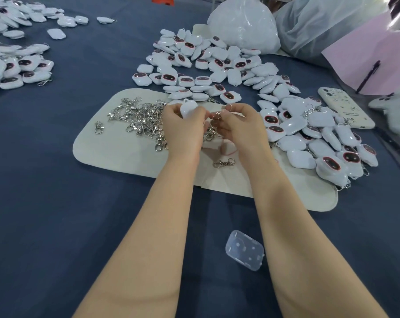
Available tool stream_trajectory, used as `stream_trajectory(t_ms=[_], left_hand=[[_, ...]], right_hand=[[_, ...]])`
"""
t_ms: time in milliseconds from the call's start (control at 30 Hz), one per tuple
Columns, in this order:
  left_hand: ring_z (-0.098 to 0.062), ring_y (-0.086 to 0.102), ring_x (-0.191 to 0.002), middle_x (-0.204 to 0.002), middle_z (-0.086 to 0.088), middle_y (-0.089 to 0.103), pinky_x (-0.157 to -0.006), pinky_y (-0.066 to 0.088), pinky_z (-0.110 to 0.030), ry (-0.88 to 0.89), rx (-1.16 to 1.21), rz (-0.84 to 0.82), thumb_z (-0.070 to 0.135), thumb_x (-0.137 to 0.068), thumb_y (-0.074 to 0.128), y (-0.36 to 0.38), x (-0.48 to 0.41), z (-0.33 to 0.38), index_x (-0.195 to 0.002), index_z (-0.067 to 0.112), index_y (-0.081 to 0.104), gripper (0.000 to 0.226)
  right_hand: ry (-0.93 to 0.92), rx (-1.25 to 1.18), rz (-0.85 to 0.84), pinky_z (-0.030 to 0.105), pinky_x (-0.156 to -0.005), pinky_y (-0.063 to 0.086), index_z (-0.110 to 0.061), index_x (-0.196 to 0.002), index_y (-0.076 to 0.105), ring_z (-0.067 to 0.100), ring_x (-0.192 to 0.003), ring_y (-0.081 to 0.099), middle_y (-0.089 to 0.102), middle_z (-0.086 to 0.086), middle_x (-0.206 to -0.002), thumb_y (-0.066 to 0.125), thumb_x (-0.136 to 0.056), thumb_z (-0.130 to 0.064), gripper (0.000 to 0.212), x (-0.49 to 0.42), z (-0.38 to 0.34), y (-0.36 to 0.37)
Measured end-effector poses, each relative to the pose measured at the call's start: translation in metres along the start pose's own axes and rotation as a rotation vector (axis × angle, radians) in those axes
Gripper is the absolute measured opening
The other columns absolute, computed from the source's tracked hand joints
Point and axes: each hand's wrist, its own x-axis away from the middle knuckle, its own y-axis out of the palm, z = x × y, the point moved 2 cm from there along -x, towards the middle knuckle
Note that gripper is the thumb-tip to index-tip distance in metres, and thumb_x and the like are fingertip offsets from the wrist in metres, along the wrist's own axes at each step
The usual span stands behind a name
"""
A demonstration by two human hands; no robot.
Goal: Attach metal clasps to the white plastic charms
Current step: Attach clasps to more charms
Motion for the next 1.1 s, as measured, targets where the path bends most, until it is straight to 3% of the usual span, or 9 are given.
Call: stream_trajectory(t_ms=[67, 167, 233, 333, 500, 633, 767, 900, 1100], left_hand=[[-0.011, 0.058, -0.063, -0.08, -0.002, 0.057, -0.068, 0.051, -0.032, 0.035, -0.103, 0.011, 0.003, -0.081, 0.058, 0.0005, -0.0004, -0.0015, -0.087, 0.015, 0.046, 0.018], [0.003, 0.048, -0.052, -0.078, 0.005, 0.055, -0.053, 0.04, -0.012, 0.153, -0.299, -0.018, 0.007, -0.081, 0.061, 0.0015, -0.0017, -0.003, -0.088, 0.017, 0.053, 0.015], [0.007, 0.052, -0.058, -0.078, 0.012, 0.058, -0.055, 0.04, -0.006, 0.212, -0.394, -0.062, 0.01, -0.082, 0.064, 0.0029, -0.0023, -0.0033, -0.089, 0.017, 0.062, 0.01], [-0.002, 0.057, -0.07, -0.077, 0.011, 0.062, -0.068, 0.045, -0.016, 0.233, -0.445, -0.11, 0.016, -0.084, 0.067, 0.0046, -0.0008, -0.0046, -0.084, 0.017, 0.068, 0.002], [-0.009, 0.05, -0.06, -0.066, 0.007, 0.06, -0.061, 0.041, -0.024, 0.213, -0.415, -0.118, 0.021, -0.086, 0.066, 0.0035, -0.0015, -0.0049, -0.073, 0.019, 0.066, 0.013], [-0.008, 0.051, -0.061, -0.065, 0.009, 0.059, -0.064, 0.042, -0.025, 0.219, -0.425, -0.112, 0.013, -0.085, 0.064, 0.0026, -0.0023, -0.0047, -0.072, 0.02, 0.064, 0.014], [-0.007, 0.048, -0.057, -0.063, 0.01, 0.055, -0.061, 0.039, -0.026, 0.183, -0.414, -0.075, 0.014, -0.086, 0.061, 0.0026, -0.0031, -0.0061, -0.069, 0.023, 0.059, 0.019], [-0.009, 0.048, -0.061, -0.065, 0.008, 0.055, -0.064, 0.039, -0.026, 0.175, -0.402, -0.045, 0.016, -0.087, 0.06, 0.0028, -0.0044, -0.0056, -0.076, 0.016, 0.06, 0.01], [-0.014, 0.054, -0.075, -0.075, 0.008, 0.057, -0.072, 0.043, -0.028, 0.239, -0.468, -0.07, 0.015, -0.09, 0.057, 0.0022, -0.0037, -0.0042, -0.088, 0.011, 0.063, 0.007]], right_hand=[[0.0, -0.069, 0.014, 0.026, -0.074, 0.057, -0.012, -0.089, 0.051, 0.02, -0.078, 0.068, 0.071, 0.014, -0.094, 0.051, -0.094, -0.003, 0.01, -0.0005, -0.0008, -0.0002], [-0.022, -0.145, 0.063, 0.02, -0.069, 0.055, -0.009, -0.094, 0.049, 0.013, -0.073, 0.067, 0.07, 0.01, -0.089, 0.05, -0.095, -0.003, 0.006, -0.0016, -0.0025, -0.0022], [-0.035, -0.175, 0.079, 0.019, -0.068, 0.055, -0.007, -0.096, 0.05, 0.013, -0.071, 0.067, 0.069, 0.01, -0.087, 0.051, -0.095, -0.002, 0.004, -0.0023, -0.0038, -0.0036], [-0.055, -0.171, 0.063, 0.023, -0.073, 0.056, -0.006, -0.097, 0.052, 0.015, -0.074, 0.068, 0.07, 0.01, -0.088, 0.052, -0.094, -0.003, 0.004, -0.0027, -0.0053, -0.004], [-0.144, -0.058, 0.041, 0.026, -0.075, 0.053, -0.009, -0.092, 0.053, 0.018, -0.083, 0.068, 0.072, 0.009, -0.091, 0.055, -0.092, -0.004, 0.006, -0.0001, -0.0053, -0.0006], [-0.2, 0.006, -0.006, 0.02, -0.071, 0.05, -0.013, -0.087, 0.052, 0.011, -0.078, 0.068, 0.072, 0.006, -0.088, 0.055, -0.092, -0.004, 0.012, 0.0027, -0.0067, 0.0023], [-0.201, 0.057, 0.022, 0.03, -0.077, 0.051, -0.013, -0.088, 0.052, 0.009, -0.073, 0.066, 0.072, 0.006, -0.087, 0.056, -0.091, -0.005, 0.009, 0.0026, -0.006, 0.0022], [-0.203, 0.208, 0.112, 0.036, -0.085, 0.052, -0.015, -0.095, 0.052, 0.013, -0.082, 0.063, 0.066, 0.001, -0.092, 0.056, -0.091, -0.009, 0.009, 0.0, -0.0009, 0.0002], [-0.352, 0.424, 0.072, 0.026, -0.084, 0.047, -0.024, -0.1, 0.059, 0.01, -0.094, 0.059, 0.062, -0.014, -0.1, 0.053, -0.089, -0.009, 0.02, 0.0053, -0.004, 0.0035]])
